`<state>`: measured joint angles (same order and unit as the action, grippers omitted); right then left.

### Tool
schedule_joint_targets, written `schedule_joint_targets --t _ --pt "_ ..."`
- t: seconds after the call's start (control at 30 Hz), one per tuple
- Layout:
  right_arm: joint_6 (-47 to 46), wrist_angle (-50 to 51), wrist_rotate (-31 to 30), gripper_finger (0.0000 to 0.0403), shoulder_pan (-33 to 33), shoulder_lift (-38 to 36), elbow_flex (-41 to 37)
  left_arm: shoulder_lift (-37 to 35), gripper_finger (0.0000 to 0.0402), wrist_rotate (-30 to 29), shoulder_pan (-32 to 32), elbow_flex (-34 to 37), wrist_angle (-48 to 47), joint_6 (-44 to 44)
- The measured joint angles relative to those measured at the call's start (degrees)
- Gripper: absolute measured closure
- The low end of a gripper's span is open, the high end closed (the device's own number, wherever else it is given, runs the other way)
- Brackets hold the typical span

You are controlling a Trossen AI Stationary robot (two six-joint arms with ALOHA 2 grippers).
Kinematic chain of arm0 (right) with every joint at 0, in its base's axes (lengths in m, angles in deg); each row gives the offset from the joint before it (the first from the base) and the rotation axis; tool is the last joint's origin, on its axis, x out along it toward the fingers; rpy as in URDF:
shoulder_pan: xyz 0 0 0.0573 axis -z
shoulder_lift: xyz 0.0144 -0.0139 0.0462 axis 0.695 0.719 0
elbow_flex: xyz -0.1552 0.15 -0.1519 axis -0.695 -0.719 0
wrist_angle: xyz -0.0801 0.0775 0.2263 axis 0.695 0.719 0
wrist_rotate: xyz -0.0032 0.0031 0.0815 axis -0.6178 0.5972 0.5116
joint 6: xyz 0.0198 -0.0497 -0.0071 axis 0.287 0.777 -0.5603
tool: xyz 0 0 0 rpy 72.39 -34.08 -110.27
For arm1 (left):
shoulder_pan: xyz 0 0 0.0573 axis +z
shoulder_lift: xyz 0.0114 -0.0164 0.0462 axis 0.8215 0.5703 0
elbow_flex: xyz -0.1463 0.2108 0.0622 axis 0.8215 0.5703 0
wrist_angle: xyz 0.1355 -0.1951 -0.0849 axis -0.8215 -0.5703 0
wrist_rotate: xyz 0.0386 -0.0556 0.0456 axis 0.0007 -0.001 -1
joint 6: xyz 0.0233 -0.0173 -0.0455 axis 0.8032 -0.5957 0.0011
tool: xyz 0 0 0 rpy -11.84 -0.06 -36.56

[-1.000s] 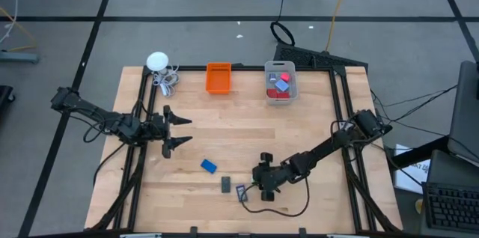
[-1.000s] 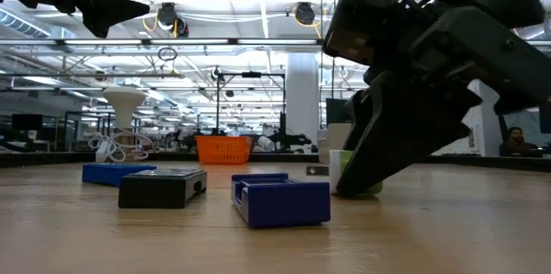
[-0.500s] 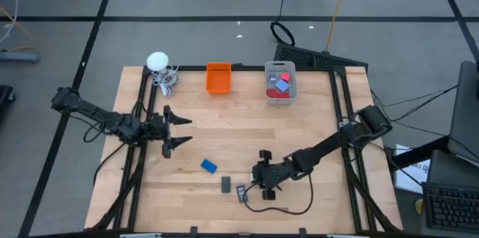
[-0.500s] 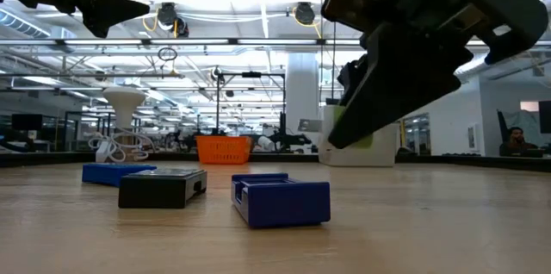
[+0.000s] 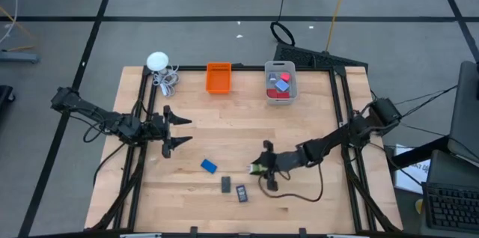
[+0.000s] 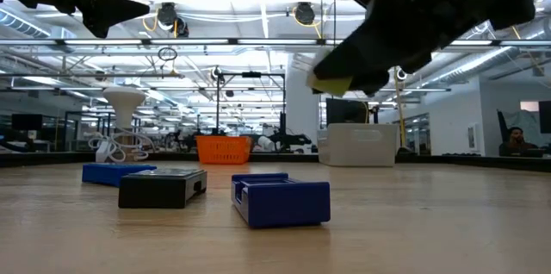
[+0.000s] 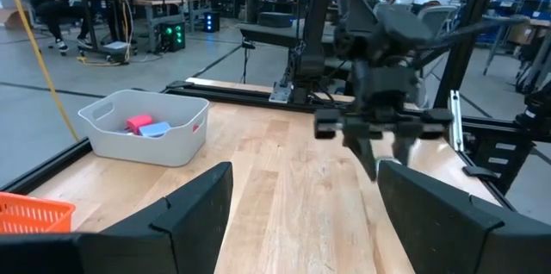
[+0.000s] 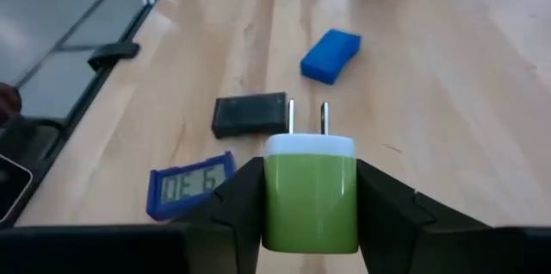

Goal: Pick & Place Office items
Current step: Put the green charger adapter into the gray bin

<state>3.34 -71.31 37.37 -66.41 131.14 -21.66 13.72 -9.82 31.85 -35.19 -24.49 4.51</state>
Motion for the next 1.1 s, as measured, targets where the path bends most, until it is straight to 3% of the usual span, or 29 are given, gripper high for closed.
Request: schedule_joint_targets --t 0.37,0.57,1.1 --pt "-1.0 -11.9 -3.1 0.0269 1.1 -17.2 -16.7 0.0 0.011 0.0 0.0 0.0 0.0 0.0" --pt "2.5 -14.1 -6.3 0.0269 3.7 -25.0 -21.3 0.0 0.011 0.0 0.0 0.0 0.1 0.0" --pt "5.0 -13.7 -6.0 0.0268 11.5 -30.1 -24.2 0.0 0.011 0.0 0.0 0.0 0.2 0.0"
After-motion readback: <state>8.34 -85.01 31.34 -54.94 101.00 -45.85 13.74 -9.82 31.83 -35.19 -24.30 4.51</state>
